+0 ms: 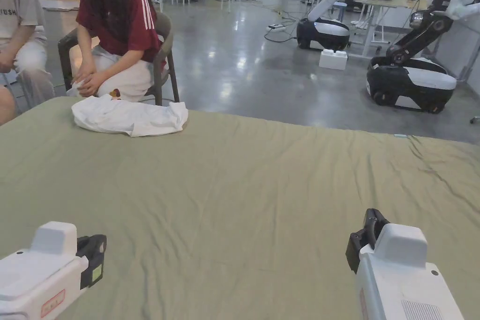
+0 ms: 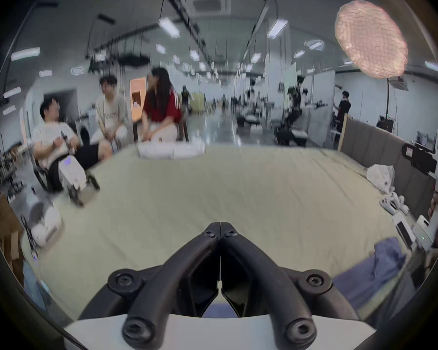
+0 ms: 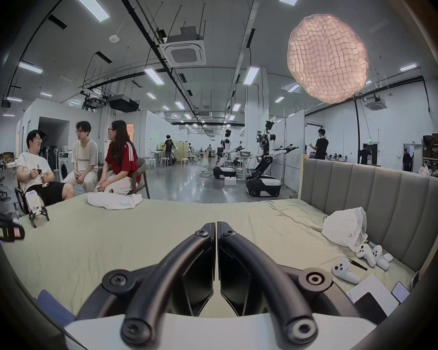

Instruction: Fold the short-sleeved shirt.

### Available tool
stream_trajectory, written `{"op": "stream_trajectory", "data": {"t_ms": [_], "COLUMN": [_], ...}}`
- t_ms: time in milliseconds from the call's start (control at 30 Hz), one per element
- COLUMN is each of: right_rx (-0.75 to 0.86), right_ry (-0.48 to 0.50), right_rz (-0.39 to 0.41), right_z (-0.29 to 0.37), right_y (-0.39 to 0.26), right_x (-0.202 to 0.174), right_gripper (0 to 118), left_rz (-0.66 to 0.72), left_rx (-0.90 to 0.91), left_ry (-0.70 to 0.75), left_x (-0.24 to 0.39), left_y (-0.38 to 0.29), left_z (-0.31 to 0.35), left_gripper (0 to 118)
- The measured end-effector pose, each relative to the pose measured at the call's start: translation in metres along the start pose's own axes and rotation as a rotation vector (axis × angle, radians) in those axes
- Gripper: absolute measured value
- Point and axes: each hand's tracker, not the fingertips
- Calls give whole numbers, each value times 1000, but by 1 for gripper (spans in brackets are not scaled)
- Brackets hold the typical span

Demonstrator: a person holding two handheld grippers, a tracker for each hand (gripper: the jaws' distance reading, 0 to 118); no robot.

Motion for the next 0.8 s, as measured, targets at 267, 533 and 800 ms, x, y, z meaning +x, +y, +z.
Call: {"op": "stream_trajectory", "data": {"t_ms": [267, 533, 800], "right_rx": [-70, -116, -154], "right_ry": [52, 78, 92], "right_rz": [18, 51, 53], "right_z": [-1, 3, 7], "right_y": [-17, -25, -32], "right_x": [-13, -20, -27], "right_gripper": [0, 0, 0], "left_rz": [256, 566, 844], "left_rx": [-366, -539, -490], "left_ry": [-178, -360, -624], "left_x": [-63, -114, -108], "left_y": [-58, -109, -127], "left_z": [-17, -56, -63], "left_gripper": [20, 74, 63]}}
